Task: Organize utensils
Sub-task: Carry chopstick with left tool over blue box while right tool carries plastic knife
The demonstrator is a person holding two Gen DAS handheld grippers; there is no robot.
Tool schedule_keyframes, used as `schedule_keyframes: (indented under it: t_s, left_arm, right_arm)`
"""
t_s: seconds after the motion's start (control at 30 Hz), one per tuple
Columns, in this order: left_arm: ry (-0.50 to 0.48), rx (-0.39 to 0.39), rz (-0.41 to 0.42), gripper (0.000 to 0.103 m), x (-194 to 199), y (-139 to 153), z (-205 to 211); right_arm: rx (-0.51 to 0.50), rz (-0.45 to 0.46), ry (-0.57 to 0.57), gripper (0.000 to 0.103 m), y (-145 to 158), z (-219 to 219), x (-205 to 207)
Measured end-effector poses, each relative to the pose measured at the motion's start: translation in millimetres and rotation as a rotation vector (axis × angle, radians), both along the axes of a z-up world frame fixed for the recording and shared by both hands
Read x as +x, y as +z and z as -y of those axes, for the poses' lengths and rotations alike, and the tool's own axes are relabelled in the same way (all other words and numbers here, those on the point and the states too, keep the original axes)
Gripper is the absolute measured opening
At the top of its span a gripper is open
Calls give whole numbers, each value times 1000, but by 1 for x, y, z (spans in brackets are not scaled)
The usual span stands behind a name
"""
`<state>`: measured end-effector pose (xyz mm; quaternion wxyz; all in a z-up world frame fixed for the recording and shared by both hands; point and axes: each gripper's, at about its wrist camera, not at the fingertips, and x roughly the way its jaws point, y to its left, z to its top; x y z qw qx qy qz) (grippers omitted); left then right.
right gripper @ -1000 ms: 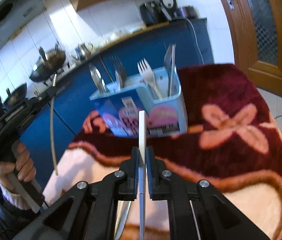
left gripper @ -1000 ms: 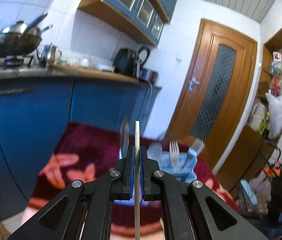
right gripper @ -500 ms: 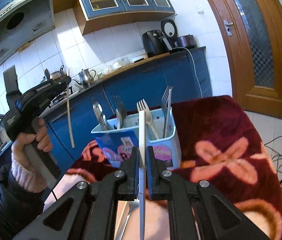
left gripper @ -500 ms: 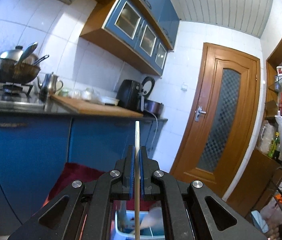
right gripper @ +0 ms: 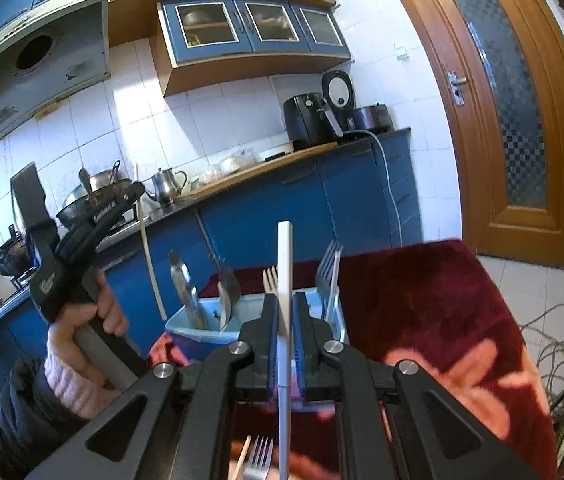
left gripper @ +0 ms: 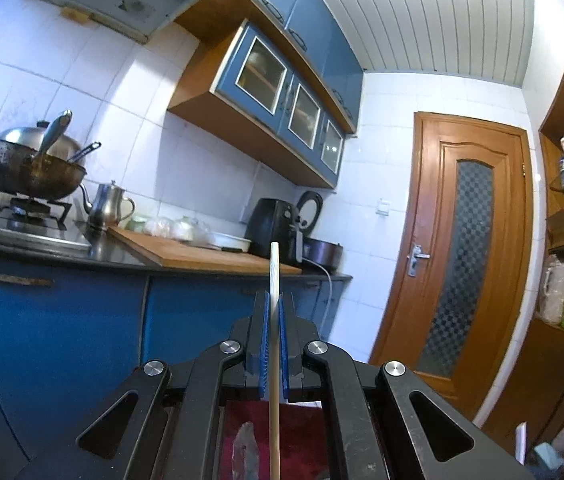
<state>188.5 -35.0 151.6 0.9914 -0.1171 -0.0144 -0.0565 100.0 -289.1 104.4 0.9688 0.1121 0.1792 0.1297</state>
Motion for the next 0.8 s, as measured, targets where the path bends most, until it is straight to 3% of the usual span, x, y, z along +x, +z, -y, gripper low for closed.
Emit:
schedule_keyframes:
  t_s: [0.17, 0.47, 0.8]
  left_arm:
    - [36, 35, 33, 4, 3, -9, 7]
    - [56, 11, 25, 4, 10, -26, 7]
    - [42, 17, -21, 4, 19, -44, 9]
  right_arm:
    - [-29, 88, -20, 9, 14, -6, 12]
    - [-80, 254, -114, 9, 23, -16, 40]
    - [-97, 226, -114, 9, -5, -23, 75]
